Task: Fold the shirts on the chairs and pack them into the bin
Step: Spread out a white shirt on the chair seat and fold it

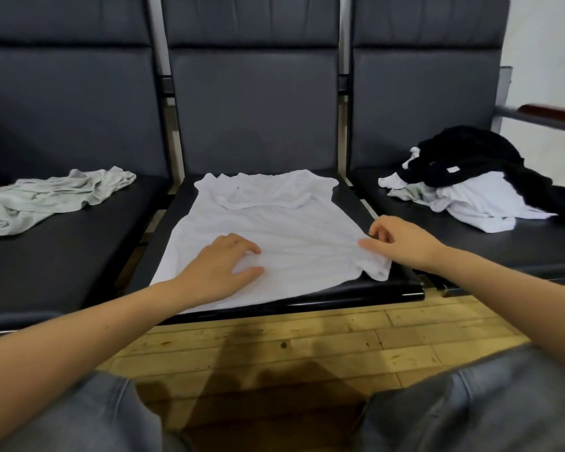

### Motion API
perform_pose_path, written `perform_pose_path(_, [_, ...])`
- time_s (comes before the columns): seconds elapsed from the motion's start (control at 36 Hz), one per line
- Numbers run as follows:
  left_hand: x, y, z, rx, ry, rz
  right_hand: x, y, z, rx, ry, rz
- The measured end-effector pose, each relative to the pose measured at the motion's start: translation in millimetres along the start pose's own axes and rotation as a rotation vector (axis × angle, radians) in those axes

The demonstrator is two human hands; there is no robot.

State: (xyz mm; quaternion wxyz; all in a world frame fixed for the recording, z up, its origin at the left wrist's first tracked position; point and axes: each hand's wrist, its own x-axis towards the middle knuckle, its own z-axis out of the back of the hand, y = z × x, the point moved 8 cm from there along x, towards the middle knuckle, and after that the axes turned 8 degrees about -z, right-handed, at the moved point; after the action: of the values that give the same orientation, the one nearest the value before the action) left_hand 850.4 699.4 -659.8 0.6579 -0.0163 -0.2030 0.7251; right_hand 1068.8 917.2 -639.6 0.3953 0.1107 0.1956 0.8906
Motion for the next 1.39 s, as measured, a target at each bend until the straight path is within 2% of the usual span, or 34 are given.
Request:
perform_pose_path(0.08, [-7.3, -16.5, -4.5, 0.042, 0.053, -0.091, -11.4, 30.4, -9.4, -0.076, -0.009, 0.245])
perform_pose_path(0.17, [-13.3, -22.5, -19.7, 0.146, 0.118, -0.218, -25.6, 50.4, -29.9, -0.198, 0.060, 0.463])
perform_pose_path(0.22, [-15.5, -22.9, -22.7, 0.172, 0.090, -0.264, -28.1, 50.1, -44.3, -0.261, 0.135, 0.487])
perform_pose_path(0.31, [-11.5, -21.0, -16.7, 0.093, 0.039, -0.237, -27.2, 47.4, -45.9, -0.248, 0.170, 0.490])
perform_pose_path(0.39, [-3.2, -11.9, -8.7, -0.059, -0.018, -0.113, -21.1, 45.7, -36.4, -0.203, 0.163, 0.441])
perform_pose_path(0.53, [10.0, 11.6, 2.4, -0.300, -0.053, 0.169, 0.2, 31.9, -22.0, -0.043, 0.081, 0.182])
perform_pose_path(0.64, [16.6, 20.9, 2.3, -0.429, -0.073, 0.283, 2.9, 39.2, -26.5, 0.019, 0.070, 0.095])
perform_pose_path(0.72, [23.4, 21.7, 2.8, -0.331, -0.075, 0.270, -5.7, 59.4, -37.9, -0.074, 0.076, 0.107])
perform_pose_path(0.83, [32.4, 24.3, 3.7, -0.268, -0.099, 0.248, -11.0, 90.9, -61.2, -0.361, 0.008, 0.293])
perform_pose_path(0.97, [41.3, 22.9, 7.6, -0.265, -0.134, 0.180, 0.9, 104.9, -70.3, -0.408, -0.109, 0.304])
perform_pose_path(1.11, [45.8, 17.2, 20.6, -0.171, -0.116, 0.047, 17.9, 90.1, -64.9, -0.219, -0.006, 0.177])
perform_pose_path(1.19, [48.4, 17.8, 31.9, -0.076, -0.114, -0.045, 24.1, 80.2, -53.7, -0.243, 0.054, 0.125])
perform_pose_path(1.31, [47.8, 36.7, 41.0, 0.115, -0.052, -0.037, 26.6, 65.7, -33.3, -0.285, 0.031, 0.060])
perform_pose_path(1.39, [45.7, 54.0, 48.8, 0.159, -0.063, -0.002, 28.5, 54.8, -16.7, -0.140, 0.013, 0.028])
